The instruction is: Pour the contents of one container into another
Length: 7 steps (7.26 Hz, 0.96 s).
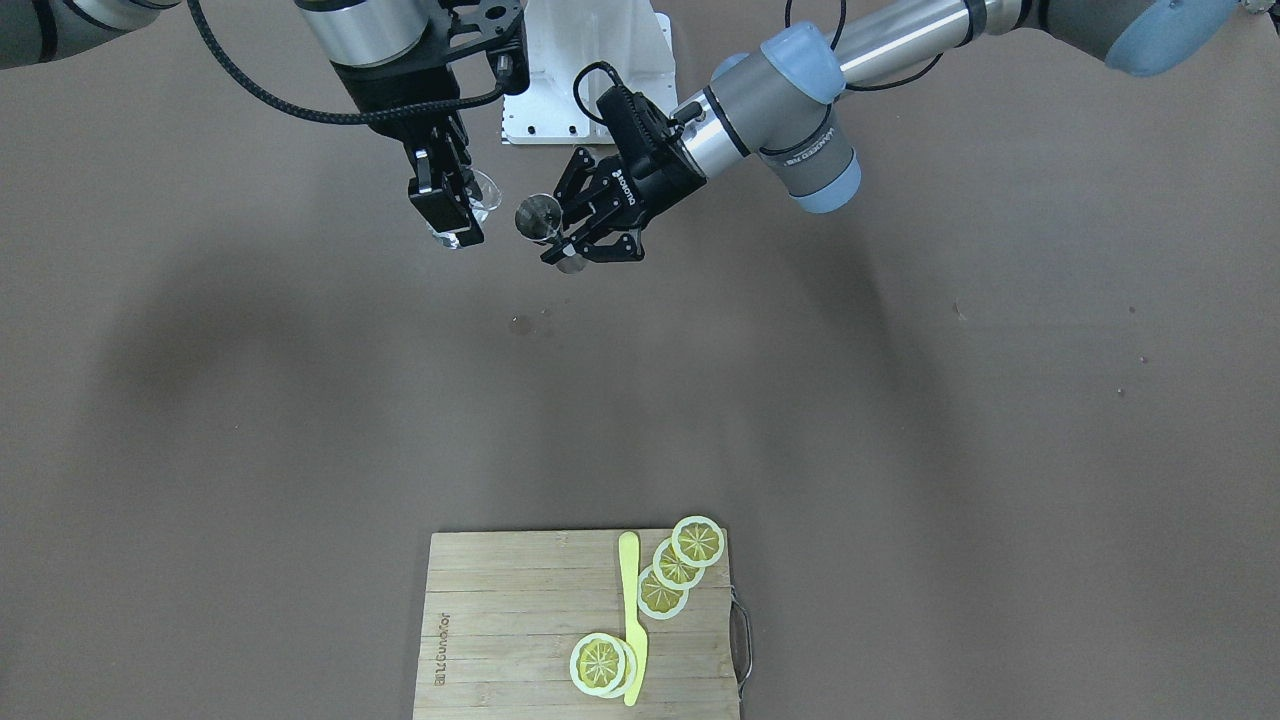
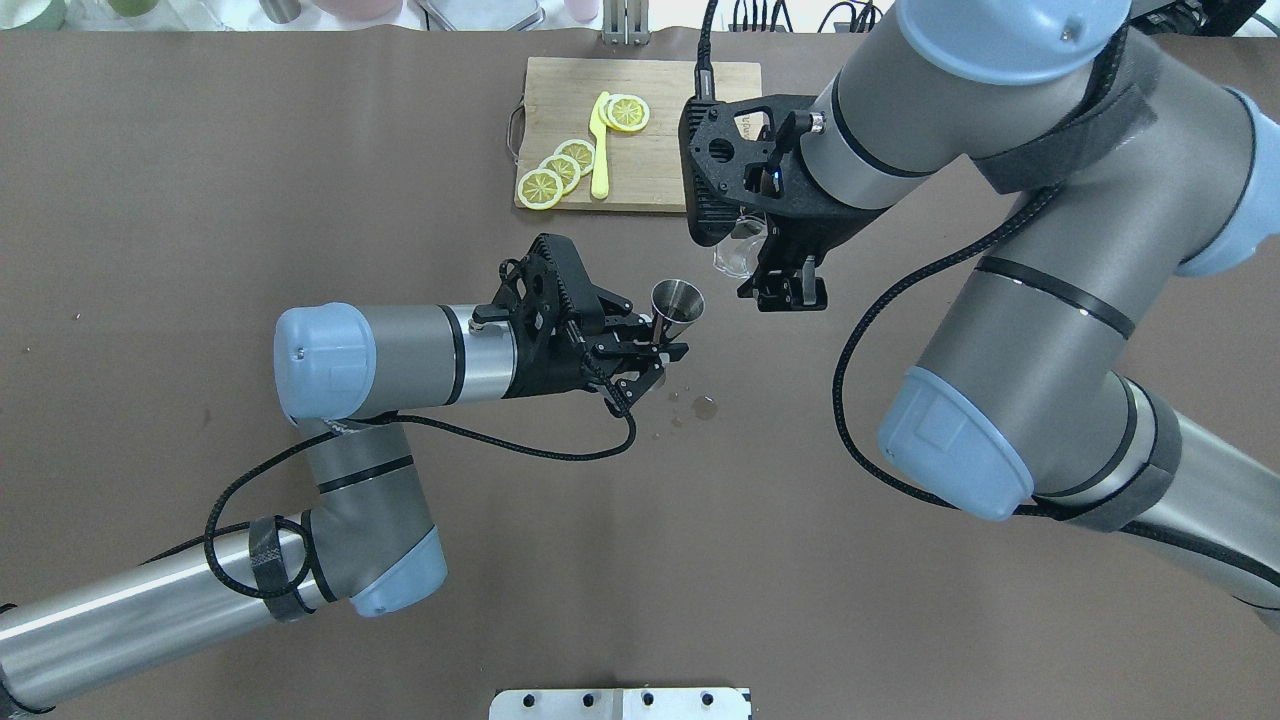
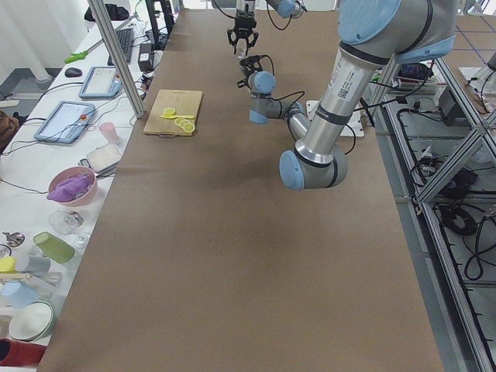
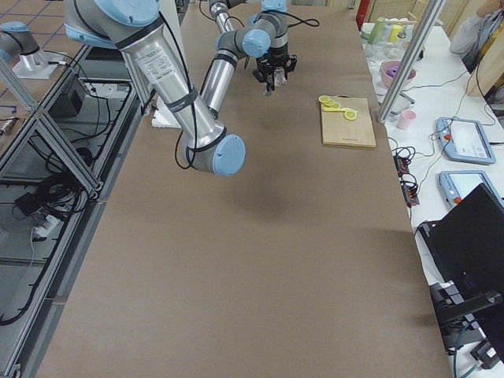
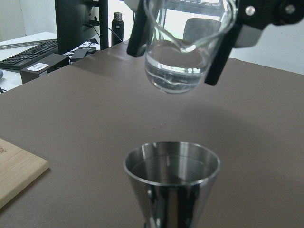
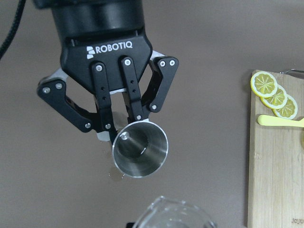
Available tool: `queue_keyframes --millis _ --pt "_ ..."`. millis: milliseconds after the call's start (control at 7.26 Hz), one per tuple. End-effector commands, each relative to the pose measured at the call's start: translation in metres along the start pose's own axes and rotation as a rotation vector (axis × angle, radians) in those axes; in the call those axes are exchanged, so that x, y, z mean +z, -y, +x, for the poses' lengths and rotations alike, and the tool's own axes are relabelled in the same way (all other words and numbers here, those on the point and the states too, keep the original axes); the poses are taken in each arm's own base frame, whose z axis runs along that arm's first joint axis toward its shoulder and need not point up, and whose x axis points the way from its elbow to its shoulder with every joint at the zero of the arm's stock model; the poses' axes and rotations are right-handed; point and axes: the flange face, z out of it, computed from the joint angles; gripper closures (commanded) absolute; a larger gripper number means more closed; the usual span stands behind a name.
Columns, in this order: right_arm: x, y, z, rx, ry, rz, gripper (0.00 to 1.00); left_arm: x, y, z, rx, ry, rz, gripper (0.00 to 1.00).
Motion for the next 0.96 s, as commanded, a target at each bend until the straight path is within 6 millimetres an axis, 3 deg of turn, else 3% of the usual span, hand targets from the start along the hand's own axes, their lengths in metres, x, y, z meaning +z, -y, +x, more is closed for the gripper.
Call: queue_keyframes --millis 0,826 --pt "0.001 0.007 -0.002 0.000 -0.007 -0.028 1.00 0.000 0.000 -0.001 -0.001 0.002 0.000 1.00" --pt "0.007 0.032 -0.016 -0.049 -0.009 -0.113 1.00 0.000 -0.001 -0.001 0.000 0.007 -0.001 1.00"
